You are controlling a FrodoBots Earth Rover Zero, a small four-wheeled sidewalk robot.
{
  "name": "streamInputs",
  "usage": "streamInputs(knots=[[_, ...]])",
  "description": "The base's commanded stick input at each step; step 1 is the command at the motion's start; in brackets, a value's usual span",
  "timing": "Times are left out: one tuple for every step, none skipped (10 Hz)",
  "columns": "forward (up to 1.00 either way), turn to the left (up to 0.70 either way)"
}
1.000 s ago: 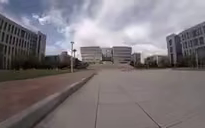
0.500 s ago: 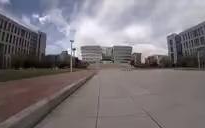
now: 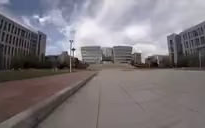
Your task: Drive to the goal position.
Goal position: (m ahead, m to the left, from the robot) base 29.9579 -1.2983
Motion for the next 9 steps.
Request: streamInputs(knots=[[0.70, 0.00], [0.70, 0.00], [0.70, 0.00], [0.70, 0.00], [0.70, 0.00], [0.70, 0.00], [0.70, 0.00], [0.70, 0.00], [0.70, 0.00]])
